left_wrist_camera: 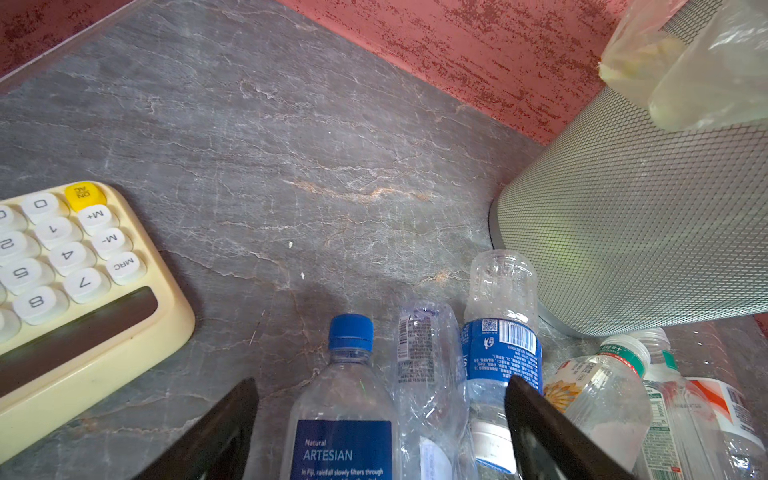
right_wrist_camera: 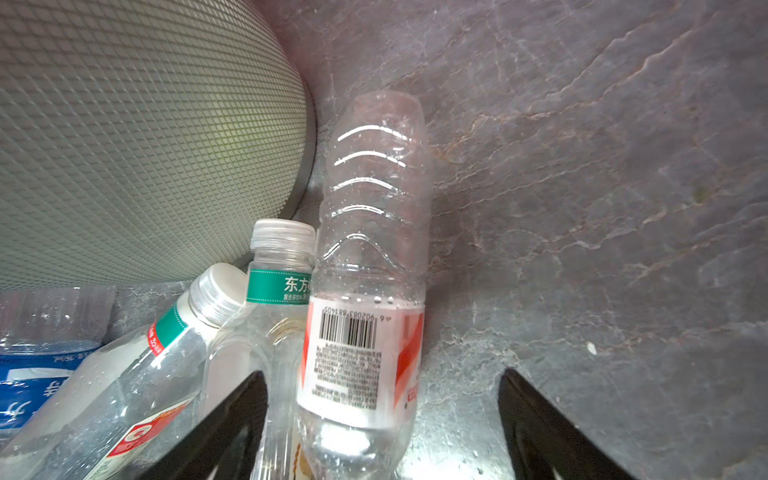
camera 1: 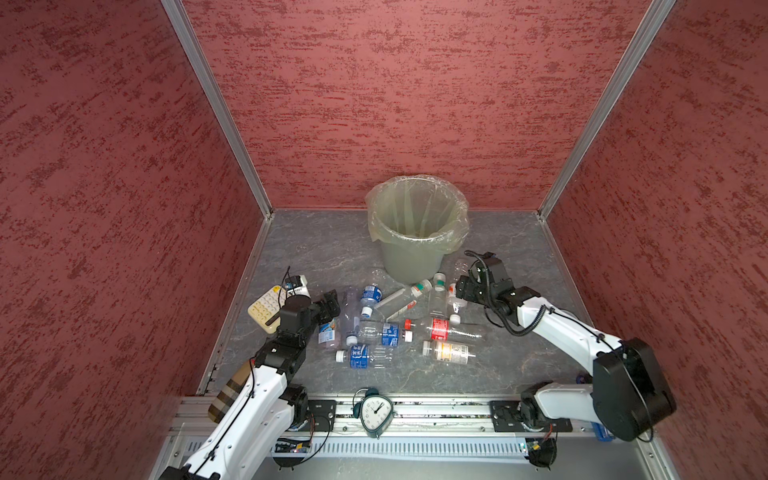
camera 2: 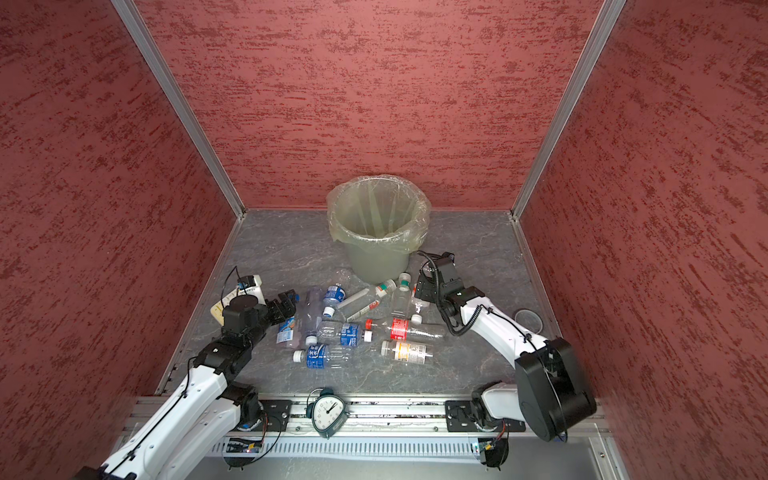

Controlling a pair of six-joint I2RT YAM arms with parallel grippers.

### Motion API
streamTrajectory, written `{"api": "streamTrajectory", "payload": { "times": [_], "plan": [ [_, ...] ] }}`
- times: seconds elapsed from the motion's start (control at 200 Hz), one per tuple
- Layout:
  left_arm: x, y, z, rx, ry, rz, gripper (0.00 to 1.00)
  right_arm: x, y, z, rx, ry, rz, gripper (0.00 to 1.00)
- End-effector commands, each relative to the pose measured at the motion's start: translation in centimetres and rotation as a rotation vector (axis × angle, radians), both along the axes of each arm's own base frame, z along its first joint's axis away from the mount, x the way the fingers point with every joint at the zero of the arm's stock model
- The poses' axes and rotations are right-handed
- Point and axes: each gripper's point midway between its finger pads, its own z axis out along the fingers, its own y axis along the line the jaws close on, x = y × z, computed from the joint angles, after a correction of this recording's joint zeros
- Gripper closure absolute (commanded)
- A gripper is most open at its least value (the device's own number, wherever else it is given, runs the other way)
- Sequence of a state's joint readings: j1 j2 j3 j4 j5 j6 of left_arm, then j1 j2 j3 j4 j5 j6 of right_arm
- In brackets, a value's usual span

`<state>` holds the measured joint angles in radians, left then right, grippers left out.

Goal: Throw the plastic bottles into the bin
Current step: 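Lower the right gripper around the upright clear bottle and close it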

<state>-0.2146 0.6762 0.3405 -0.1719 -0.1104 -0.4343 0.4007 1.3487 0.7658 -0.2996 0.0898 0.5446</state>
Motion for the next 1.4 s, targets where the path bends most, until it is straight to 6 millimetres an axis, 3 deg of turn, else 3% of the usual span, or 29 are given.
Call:
{"api": "streamTrajectory", "payload": {
  "times": [0.0,0.381,0.406,0.656,0.982,1.398],
  "plan": [
    [0.1,-0.1,0.0,-0.029,0.001,-0.005,0.07,1.2,1.2,0.9,0.033,-0.031,0.013,0.12],
    [0.4,-0.1,-0.5,-0.044,0.022,-0.008,0.07,2.2,1.6,-0.3,0.022,-0.018,0.015,0.12],
    [0.4,0.0,-0.5,-0.045,0.021,-0.008,0.07,2.2,1.6,-1.3,0.012,0.005,0.015,0.12],
    [0.6,-0.3,-0.8,-0.052,0.034,-0.018,0.07,2.7,1.3,-2.3,-0.025,0.020,0.003,0.16],
    [0.6,-0.3,-0.8,-0.055,0.035,-0.022,0.07,2.6,-1.5,-2.7,-0.188,0.036,-0.051,0.16],
    [0.6,-0.2,-0.8,-0.056,0.035,-0.017,0.07,3.2,-0.2,-2.9,-0.137,0.038,-0.030,0.20]
  ]
}}
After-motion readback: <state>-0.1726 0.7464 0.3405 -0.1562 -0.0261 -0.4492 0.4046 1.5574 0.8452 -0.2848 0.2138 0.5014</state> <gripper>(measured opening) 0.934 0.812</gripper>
